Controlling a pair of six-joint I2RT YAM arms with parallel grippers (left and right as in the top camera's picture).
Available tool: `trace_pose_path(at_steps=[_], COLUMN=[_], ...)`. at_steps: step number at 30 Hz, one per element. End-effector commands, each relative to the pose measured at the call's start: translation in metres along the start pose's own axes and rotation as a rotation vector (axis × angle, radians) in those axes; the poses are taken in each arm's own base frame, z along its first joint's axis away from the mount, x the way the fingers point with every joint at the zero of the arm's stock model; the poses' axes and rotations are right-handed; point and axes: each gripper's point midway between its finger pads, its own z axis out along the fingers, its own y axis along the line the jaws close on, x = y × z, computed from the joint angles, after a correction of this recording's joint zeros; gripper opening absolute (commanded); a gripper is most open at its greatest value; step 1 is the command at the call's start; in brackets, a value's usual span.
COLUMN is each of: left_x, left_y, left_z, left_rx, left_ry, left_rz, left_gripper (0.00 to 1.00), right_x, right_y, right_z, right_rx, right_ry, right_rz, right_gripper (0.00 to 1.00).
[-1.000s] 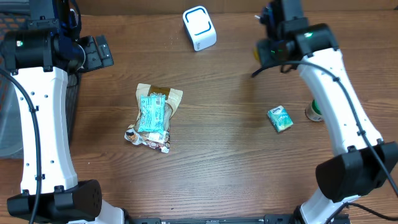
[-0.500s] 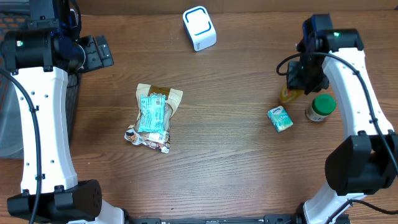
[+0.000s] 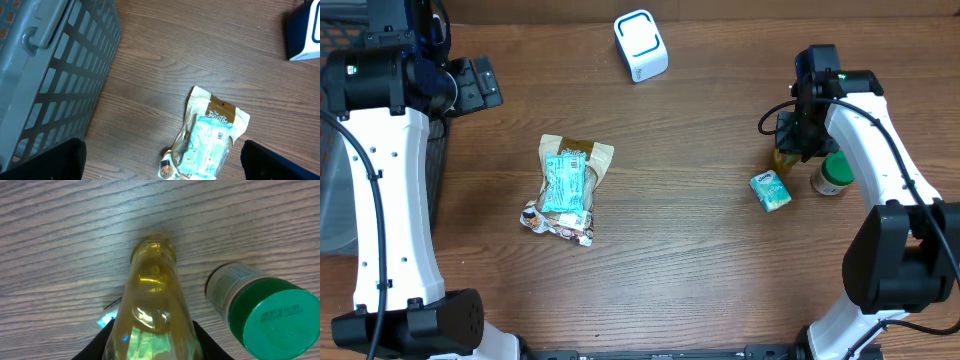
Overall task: Scan the item barcode
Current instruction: 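Carry the oil bottle right and set it upright beside the jar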
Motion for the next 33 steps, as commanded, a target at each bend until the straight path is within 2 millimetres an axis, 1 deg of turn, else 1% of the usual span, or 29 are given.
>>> trace_pose_path(at_steps=[1,4,6,9,10,11,12,14,18,21,24,25,28,30,33], left_x=[-0.001,-0.001,-0.001,-0.001,-0.001,-0.001,-0.001,-0.001,-0.001,-0.001,-0.001,-0.001,-0.001,-0.001,-0.001], left_y=[-0.002,-0.002,-0.002,-0.002,-0.002,-0.002,-0.002,-0.002,-0.002,-0.002,-0.002,-0.002,-0.002,-0.002,-0.002], left_z=[0.003,0.003,0.003,0.003,0.003,0.003,0.003,0.003,0.003,0.003,0.003,0.003,0.003,0.003,0.003], left_rx=[-0.002,-0.002,-0.002,-0.002,-0.002,-0.002,-0.002,-0.002,-0.002,-0.002,-0.002,-0.002,-0.002,-0.002,-0.002], left_ry=[0.002,0.002,0.002,0.002,0.003,0.002,0.003,0.002,0.002,0.002,0.003,0.002,0.003,0.002,0.002], left_rz=[0.011,0.011,0.011,0.011,0.011,0.011,0.011,0.011,0.011,0.011,0.011,0.011,0.011,0.011,0.011], left_gripper=[1.0,0.99,1.0,1.0,0.99,1.0,1.0,1.0,1.0,1.0,0.99,0.99,1.0,1.0,0.99], right_x=[-0.003,-0.001,-0.001,-0.001,-0.001,-0.002,-0.003,-0.005,-0.008,-0.012,-0.015,-0.016,-0.014,-0.014,-0.016], right_y=[-0.005,-0.005,-0.005,-0.005,-0.005,-0.005,-0.005,-0.004,-0.004,-0.004,-0.004,-0.003,0.003,0.007,0.007], right_z=[-0.004,-0.004,-0.004,-0.004,-0.004,-0.004,-0.004,-0.004,-0.005,-0.013,-0.024,-0.026,-0.026,-0.025,-0.024], right_rx=[0.02,0.02,0.02,0.02,0.02,0.021,0.02,0.018,0.016,0.012,0.005,-0.004,-0.038,-0.063,-0.063], right_ry=[-0.021,-0.016,-0.015,-0.015,-0.016,-0.017,-0.022,-0.032,-0.041,-0.053,-0.058,-0.058,-0.048,-0.041,-0.052], right_rz=[0.009,0.008,0.008,0.008,0.008,0.008,0.009,0.011,0.03,0.096,0.147,0.149,0.149,0.185,0.2], right_gripper=[0.38,0.48,0.52,0.63,0.7,0.85,0.93,0.96,0.97,0.96,0.86,0.8,0.69,0.69,0.7])
